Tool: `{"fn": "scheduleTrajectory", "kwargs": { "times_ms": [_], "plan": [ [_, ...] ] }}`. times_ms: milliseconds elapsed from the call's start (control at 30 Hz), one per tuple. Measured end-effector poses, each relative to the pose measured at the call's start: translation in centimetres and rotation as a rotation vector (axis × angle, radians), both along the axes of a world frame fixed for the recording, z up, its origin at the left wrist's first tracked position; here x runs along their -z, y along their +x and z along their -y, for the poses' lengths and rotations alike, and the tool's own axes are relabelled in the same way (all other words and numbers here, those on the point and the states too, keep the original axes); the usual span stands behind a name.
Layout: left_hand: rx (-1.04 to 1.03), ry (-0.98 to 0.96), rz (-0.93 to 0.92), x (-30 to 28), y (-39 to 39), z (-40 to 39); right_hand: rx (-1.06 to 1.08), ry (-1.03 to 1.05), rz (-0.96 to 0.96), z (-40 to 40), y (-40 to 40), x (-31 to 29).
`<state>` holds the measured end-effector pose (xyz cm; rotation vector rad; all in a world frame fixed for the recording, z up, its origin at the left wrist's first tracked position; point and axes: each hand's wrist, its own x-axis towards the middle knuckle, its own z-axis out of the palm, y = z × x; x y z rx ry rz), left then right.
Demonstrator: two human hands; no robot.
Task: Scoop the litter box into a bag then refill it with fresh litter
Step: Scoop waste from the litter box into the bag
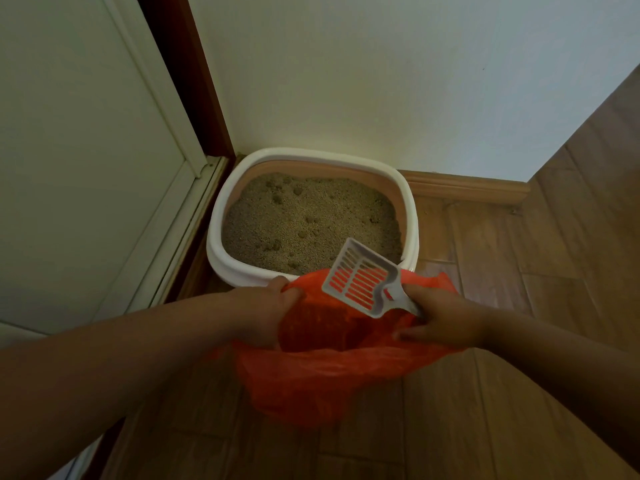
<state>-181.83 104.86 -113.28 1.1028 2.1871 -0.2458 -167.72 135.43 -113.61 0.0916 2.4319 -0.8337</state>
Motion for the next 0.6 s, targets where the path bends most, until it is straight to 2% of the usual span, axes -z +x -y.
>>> {"fn": "scheduleTrajectory", "kwargs": {
  "times_ms": [133, 233, 367, 600],
  "plan": [
    [-0.108, 0.198, 0.01, 0.0, -0.4, -0.5, 0.076, 0.046, -0.08, 1.1, -1.9, -0.6],
    [-0.163, 0.279, 0.035, 0.2, -0.8, -0.3, 0.101, 0.117, -0.085, 1.6, -2.8, -0.8],
    [-0.155, 0.293, 0.041, 0.6, -1.2, 0.4, 0.138, 0.208, -0.109, 2.2, -3.4, -1.3],
    [-0.129, 0.262, 0.011, 0.5, -1.9, 0.1, 0.163, 0.188, -0.188, 2.2, -5.4, -3.2]
  ]
}}
